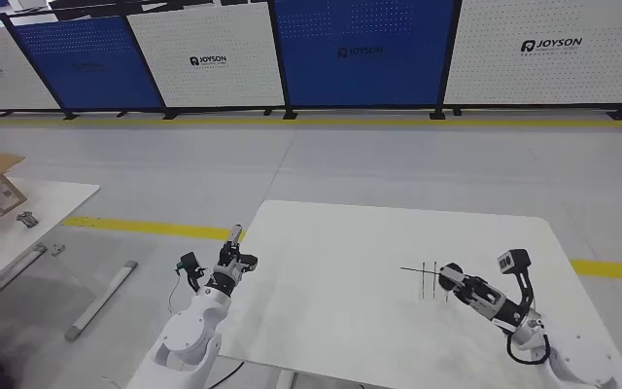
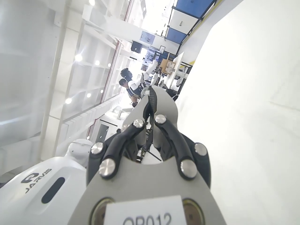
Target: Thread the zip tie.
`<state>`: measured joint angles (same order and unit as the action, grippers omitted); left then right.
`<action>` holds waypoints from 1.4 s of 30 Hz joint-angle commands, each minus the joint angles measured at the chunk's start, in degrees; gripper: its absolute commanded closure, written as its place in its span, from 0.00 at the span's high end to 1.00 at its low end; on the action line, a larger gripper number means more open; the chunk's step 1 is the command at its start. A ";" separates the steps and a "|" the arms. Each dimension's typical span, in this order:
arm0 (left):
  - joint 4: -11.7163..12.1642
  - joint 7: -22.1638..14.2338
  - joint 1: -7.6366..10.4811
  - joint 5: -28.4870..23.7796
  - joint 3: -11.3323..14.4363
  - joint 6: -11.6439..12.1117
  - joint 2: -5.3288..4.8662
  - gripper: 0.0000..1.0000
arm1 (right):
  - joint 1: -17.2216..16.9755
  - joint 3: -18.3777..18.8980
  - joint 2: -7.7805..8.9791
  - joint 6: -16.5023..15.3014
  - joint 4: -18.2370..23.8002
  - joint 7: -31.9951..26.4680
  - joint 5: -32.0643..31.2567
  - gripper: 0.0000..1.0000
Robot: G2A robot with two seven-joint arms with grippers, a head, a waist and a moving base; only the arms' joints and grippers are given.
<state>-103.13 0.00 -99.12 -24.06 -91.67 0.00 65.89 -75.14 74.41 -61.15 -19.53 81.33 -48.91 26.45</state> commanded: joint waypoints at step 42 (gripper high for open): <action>-5.12 -20.82 6.59 13.37 17.35 -3.15 0.23 1.00 | 0.03 -7.61 -2.96 0.05 3.89 13.58 -3.44 0.00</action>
<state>-108.29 -20.69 -92.89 -10.98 -75.41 -3.14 66.03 -75.57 67.49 -63.85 -19.49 85.21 -36.57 23.63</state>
